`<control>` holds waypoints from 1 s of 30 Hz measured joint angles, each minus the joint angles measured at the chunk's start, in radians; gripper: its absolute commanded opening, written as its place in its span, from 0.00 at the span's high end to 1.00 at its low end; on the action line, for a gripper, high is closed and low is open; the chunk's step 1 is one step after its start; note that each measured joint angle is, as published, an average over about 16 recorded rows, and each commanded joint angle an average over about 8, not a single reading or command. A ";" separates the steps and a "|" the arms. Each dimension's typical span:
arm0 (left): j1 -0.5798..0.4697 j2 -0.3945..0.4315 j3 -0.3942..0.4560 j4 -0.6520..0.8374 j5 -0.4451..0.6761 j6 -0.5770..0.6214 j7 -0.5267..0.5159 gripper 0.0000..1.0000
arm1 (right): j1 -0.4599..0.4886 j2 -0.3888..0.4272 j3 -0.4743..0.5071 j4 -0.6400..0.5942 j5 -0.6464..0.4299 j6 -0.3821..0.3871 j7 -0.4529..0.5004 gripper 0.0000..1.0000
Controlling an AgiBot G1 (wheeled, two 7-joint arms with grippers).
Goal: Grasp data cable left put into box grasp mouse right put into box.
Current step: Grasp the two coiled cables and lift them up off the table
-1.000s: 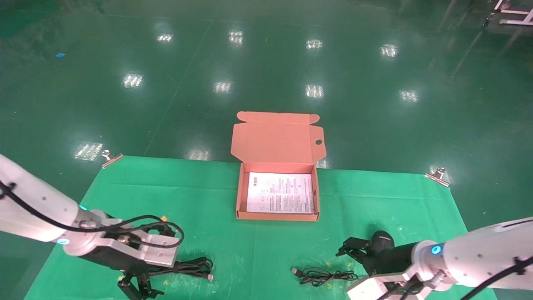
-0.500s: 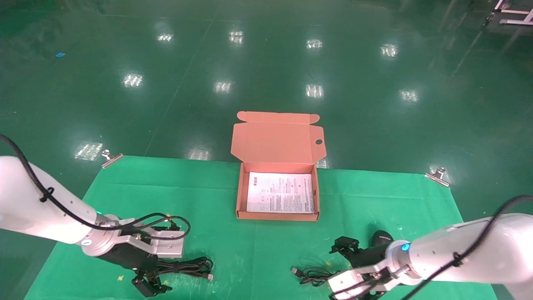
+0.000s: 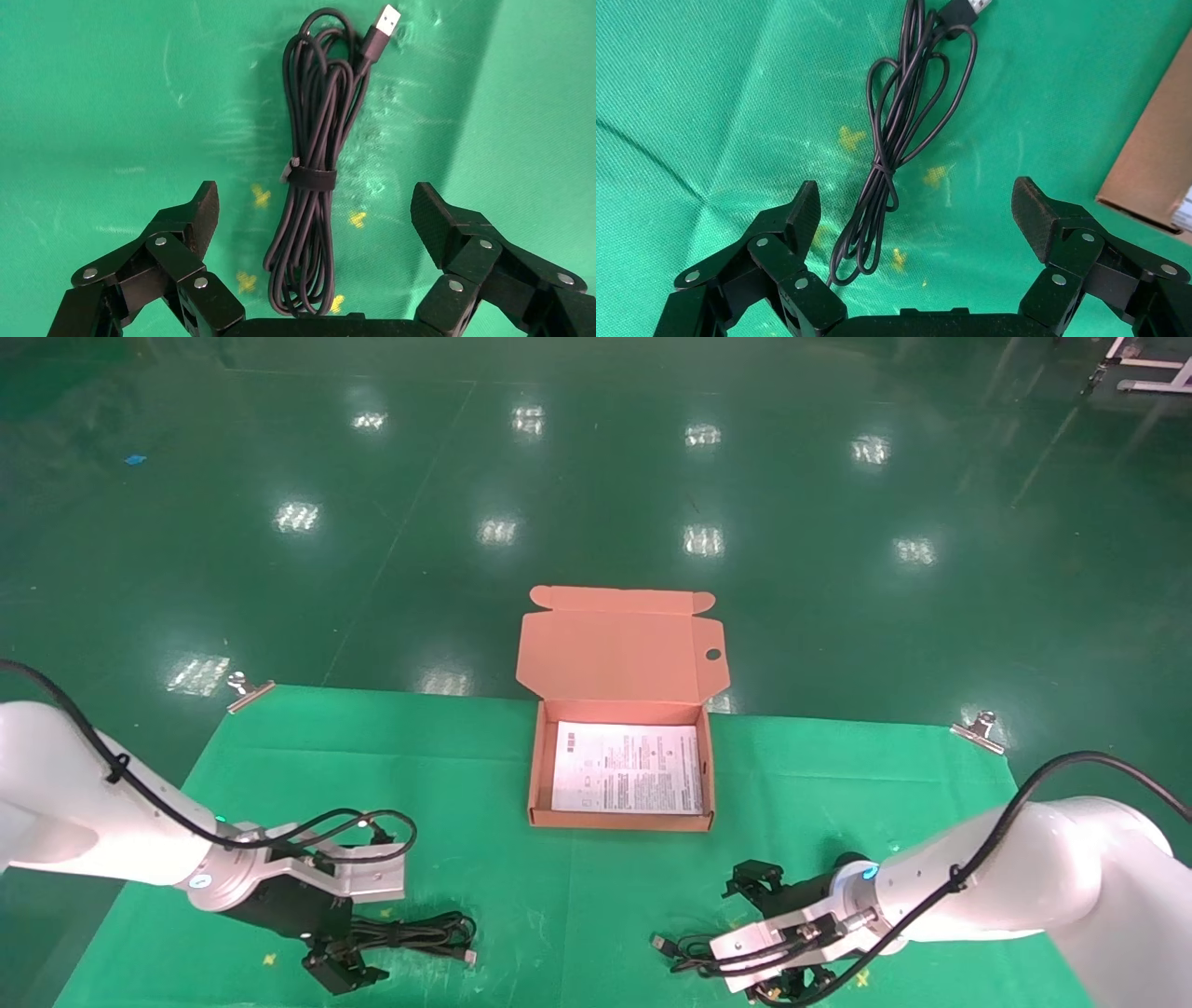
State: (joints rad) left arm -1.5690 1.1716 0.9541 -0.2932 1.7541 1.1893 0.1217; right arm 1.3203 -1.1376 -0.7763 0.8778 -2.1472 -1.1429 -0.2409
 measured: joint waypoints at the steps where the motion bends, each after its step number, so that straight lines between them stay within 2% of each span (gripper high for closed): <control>1: -0.001 0.005 -0.001 0.015 -0.001 -0.004 0.009 0.52 | 0.001 -0.003 -0.001 -0.009 -0.002 0.005 -0.002 0.34; 5: -0.006 0.019 -0.004 0.059 -0.006 -0.016 0.037 0.99 | 0.003 -0.012 -0.002 -0.038 -0.008 0.021 -0.009 0.84; 6: -0.007 0.021 -0.005 0.066 -0.006 -0.019 0.041 1.00 | 0.003 -0.014 -0.003 -0.043 -0.009 0.024 -0.010 0.95; 7: -0.008 0.023 -0.005 0.072 -0.007 -0.020 0.046 1.00 | 0.003 -0.015 -0.003 -0.047 -0.011 0.027 -0.010 1.00; 30: -0.009 0.023 -0.006 0.072 -0.008 -0.021 0.050 1.00 | 0.002 -0.013 -0.002 -0.048 -0.010 0.028 -0.011 1.00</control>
State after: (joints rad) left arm -1.5776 1.1948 0.9485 -0.2215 1.7462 1.1684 0.1712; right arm 1.3228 -1.1507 -0.7783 0.8295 -2.1574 -1.1149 -0.2519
